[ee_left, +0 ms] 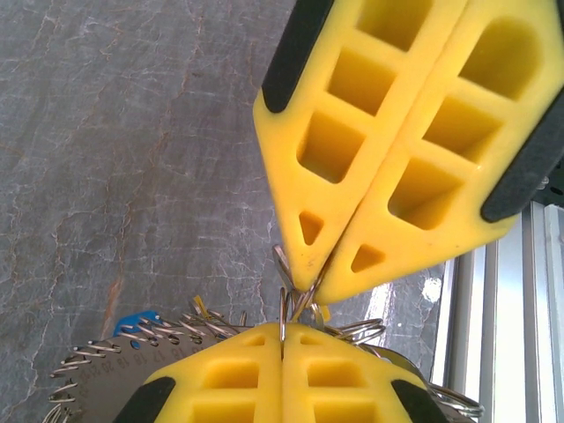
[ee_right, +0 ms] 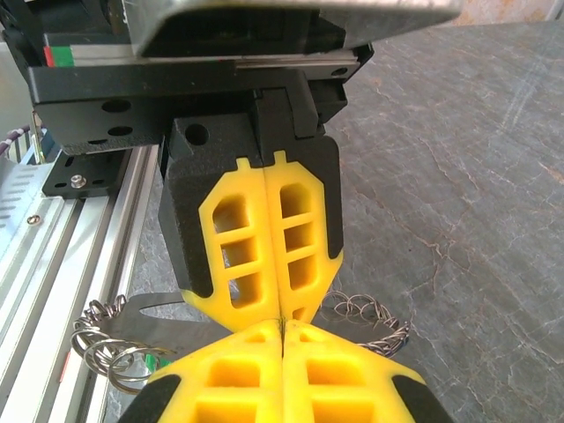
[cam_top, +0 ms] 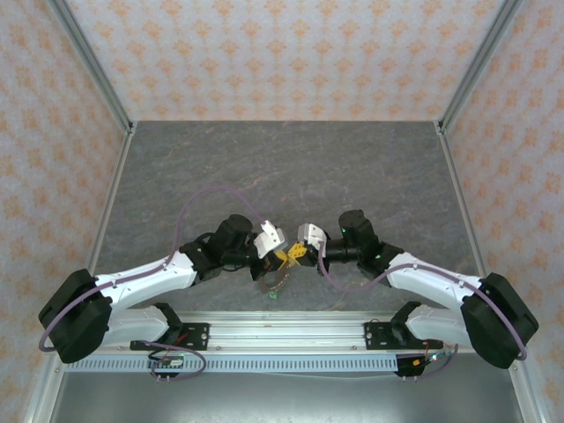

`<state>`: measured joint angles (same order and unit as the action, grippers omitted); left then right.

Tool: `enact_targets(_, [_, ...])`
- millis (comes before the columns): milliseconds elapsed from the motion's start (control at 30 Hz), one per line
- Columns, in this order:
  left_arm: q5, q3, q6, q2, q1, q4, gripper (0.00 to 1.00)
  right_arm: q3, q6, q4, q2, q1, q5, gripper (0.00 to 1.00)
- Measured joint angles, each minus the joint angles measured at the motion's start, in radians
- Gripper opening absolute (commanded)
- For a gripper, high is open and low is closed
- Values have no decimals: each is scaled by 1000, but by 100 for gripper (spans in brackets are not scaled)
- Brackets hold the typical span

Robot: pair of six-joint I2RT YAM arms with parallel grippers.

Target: Put the keys on the keyring

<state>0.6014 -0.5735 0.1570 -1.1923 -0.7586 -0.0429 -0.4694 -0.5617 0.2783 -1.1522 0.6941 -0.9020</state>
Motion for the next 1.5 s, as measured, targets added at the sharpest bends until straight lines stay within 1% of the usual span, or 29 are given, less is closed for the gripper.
enact_targets(333, [-1, 0, -3, 0, 0, -13, 0, -2, -4, -21, -3, 0, -4, 0])
enact_targets(600, [-1, 0, -3, 0, 0, -13, 0, -2, 4, 6, -18, 0, 0, 0])
enact_targets(700, [-3, 0, -3, 0, 0, -13, 0, -4, 3, 6, -18, 7, 23, 0])
enact_targets(1033, [-20, 1, -2, 1, 8, -15, 0, -12, 12, -39, -18, 24, 154, 0])
enact_targets(1300, [-38, 9, 1, 4, 8, -14, 0, -25, 72, -47, -60, 25, 188, 0])
enact_targets(1500, [-39, 13, 2, 16, 8, -15, 0, -36, 130, -57, -71, 11, 166, 0])
